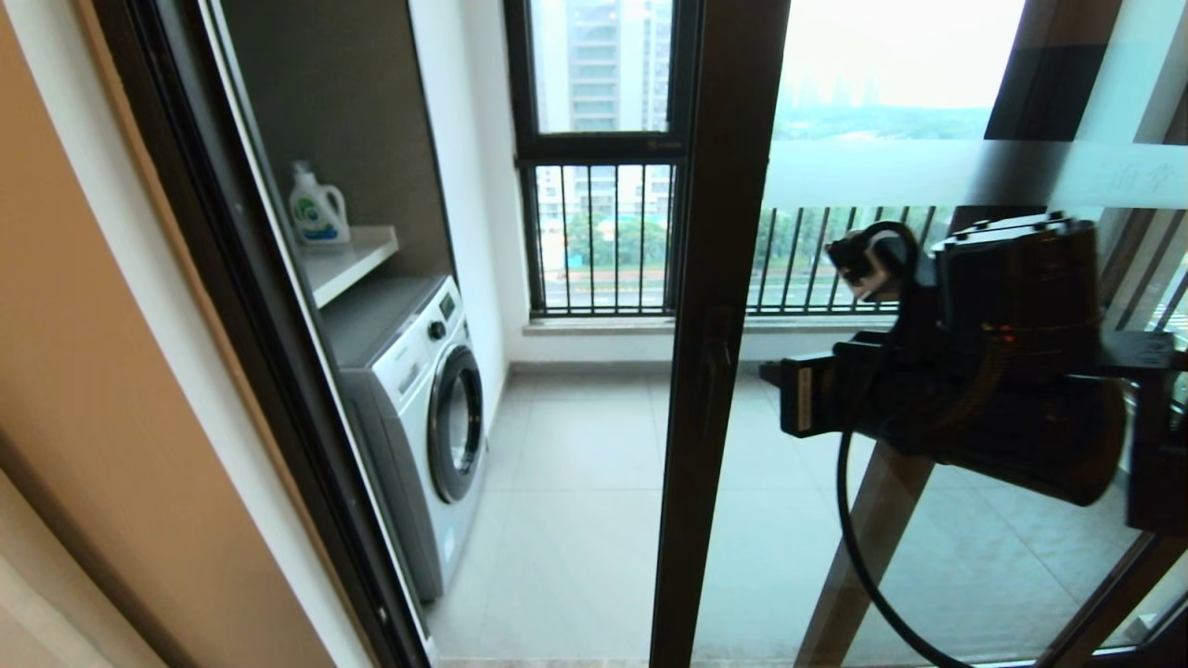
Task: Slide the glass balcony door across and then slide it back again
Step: Open the slid door
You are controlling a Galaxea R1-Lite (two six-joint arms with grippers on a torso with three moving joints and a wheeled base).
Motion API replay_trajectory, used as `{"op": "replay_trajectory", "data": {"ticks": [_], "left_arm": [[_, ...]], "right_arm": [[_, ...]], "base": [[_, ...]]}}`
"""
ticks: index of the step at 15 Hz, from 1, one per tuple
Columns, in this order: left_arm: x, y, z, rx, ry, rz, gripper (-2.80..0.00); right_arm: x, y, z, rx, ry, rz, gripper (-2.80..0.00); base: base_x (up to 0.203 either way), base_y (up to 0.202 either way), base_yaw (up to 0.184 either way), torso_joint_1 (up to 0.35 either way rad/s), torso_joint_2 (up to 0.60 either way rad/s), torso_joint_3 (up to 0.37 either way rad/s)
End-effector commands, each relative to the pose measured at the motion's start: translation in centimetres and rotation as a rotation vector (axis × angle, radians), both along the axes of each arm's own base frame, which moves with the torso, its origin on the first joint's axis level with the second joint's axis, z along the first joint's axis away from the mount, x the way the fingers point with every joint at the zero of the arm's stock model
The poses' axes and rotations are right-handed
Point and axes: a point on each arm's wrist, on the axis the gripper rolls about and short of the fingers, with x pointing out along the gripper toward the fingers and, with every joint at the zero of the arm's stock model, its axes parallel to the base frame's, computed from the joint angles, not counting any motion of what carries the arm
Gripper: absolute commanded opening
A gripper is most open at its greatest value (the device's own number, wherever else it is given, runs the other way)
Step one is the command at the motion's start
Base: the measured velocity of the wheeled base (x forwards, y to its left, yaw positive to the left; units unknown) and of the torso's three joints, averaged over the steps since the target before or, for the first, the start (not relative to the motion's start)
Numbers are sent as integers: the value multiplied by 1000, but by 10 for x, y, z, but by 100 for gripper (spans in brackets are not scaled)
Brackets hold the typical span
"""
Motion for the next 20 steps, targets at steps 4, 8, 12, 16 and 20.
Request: {"op": "replay_trajectory", "data": {"ticks": [4,8,12,16,20], "left_arm": [[0,0,0,0,3,0,-280],[0,0,0,0,3,0,-280],[0,0,0,0,3,0,-280],[0,0,0,0,3,0,-280],[0,0,0,0,3,0,-280]], "right_arm": [[62,41,-53,-113,84,-105,-280],[93,30,-65,-125,89,-198,-280],[117,27,-67,-107,70,-237,-280],[129,25,-67,-96,56,-251,-280],[115,36,-50,-74,22,-208,-280]], "base": [[0,0,0,0,0,0],[0,0,0,0,0,0],[0,0,0,0,0,0],[0,0,0,0,0,0],[0,0,0,0,0,0]]}}
